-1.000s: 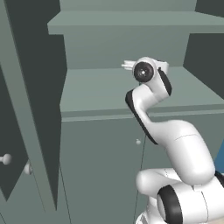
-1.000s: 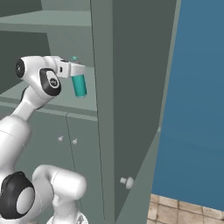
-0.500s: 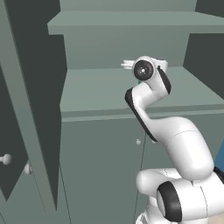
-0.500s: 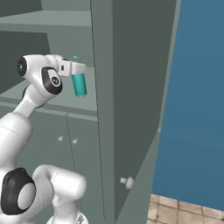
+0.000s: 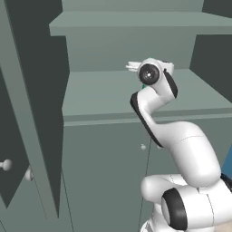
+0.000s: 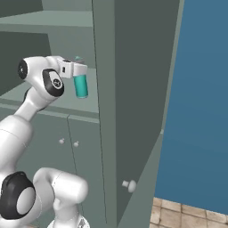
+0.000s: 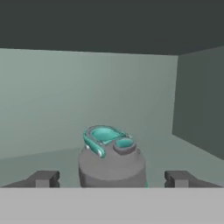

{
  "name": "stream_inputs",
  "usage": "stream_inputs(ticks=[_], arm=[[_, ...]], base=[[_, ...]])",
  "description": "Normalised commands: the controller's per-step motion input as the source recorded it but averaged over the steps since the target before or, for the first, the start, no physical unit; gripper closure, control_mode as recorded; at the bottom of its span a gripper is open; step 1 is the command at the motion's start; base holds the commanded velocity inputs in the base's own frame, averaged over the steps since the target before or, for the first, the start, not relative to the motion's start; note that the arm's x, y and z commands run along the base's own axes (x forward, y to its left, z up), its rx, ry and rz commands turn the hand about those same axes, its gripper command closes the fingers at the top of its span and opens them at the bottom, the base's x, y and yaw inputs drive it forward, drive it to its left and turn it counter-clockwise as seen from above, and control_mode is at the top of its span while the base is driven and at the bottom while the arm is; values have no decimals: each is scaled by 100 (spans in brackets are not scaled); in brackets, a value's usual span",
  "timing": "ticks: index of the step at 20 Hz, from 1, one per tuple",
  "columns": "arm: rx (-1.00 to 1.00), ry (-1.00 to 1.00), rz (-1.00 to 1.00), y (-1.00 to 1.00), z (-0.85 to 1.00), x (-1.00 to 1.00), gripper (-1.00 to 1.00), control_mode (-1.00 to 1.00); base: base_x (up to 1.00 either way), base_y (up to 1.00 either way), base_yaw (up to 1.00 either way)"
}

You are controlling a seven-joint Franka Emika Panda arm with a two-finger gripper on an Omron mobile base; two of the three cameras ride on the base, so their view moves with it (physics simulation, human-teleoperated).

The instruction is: Sort all alcoholic drinks to one cabinet, and non-alcoholic drinks to the other.

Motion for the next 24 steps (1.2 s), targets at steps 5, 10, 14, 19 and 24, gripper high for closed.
stream_inputs(ticks=[5, 10, 14, 19, 24], arm=[[0, -1, 0, 0, 0, 0, -100, -100], [0, 0, 0, 2, 7, -7, -100, -100], [-1, 0, 0, 8, 27, -10, -100, -100], [-2, 4, 0, 12, 23, -16, -100, -100], [0, 4, -1, 14, 8, -45, -100, -100]], base=[[0, 0, 0], [0, 0, 0], [0, 0, 0], [0, 0, 0], [0, 0, 0]])
